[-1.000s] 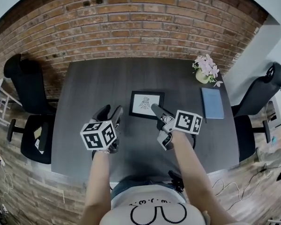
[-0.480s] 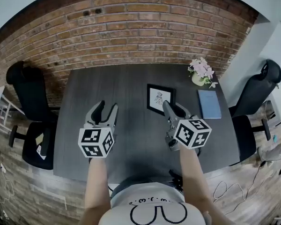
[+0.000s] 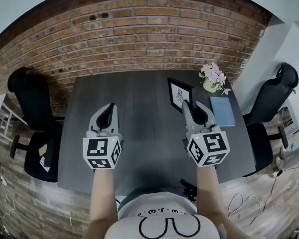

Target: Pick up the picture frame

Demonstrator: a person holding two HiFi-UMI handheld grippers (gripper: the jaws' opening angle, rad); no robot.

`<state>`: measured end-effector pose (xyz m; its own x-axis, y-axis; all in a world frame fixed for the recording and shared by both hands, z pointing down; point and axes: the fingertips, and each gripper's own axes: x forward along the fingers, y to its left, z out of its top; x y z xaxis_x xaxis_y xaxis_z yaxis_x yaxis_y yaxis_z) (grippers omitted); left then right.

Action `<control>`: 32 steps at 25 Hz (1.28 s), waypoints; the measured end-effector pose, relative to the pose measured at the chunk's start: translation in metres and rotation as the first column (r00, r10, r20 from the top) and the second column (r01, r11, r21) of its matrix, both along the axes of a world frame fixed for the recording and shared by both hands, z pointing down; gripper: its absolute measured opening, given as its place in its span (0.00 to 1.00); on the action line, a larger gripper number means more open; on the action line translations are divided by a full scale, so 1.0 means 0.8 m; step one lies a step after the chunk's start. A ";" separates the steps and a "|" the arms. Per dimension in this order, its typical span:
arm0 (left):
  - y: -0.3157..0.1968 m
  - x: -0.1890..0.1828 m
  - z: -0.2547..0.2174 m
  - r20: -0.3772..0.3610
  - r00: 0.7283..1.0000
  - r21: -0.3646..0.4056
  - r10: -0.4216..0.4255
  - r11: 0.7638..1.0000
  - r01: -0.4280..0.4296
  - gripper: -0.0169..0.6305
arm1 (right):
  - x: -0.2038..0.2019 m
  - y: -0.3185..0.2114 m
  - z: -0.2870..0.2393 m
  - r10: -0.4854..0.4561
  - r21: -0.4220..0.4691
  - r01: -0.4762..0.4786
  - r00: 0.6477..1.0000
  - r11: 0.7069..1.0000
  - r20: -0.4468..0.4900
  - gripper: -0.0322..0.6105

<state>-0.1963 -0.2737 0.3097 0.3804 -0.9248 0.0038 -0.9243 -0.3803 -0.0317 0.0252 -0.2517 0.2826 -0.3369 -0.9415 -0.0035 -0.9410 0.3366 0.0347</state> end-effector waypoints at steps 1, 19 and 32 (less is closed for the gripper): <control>0.001 0.000 -0.004 0.002 1.000 0.010 -0.002 1.000 0.002 0.02 | 0.001 0.002 -0.006 0.007 0.017 -0.007 1.000 1.000 -0.018 0.10; 0.029 0.002 -0.072 0.008 1.000 0.176 -0.009 0.984 0.008 0.02 | 0.015 0.031 -0.061 0.079 0.146 -0.064 0.992 0.987 -0.095 0.10; 0.031 0.002 -0.080 0.014 1.000 0.192 -0.024 0.981 0.020 0.02 | 0.010 0.032 -0.054 0.072 0.130 -0.055 0.990 0.990 -0.123 0.10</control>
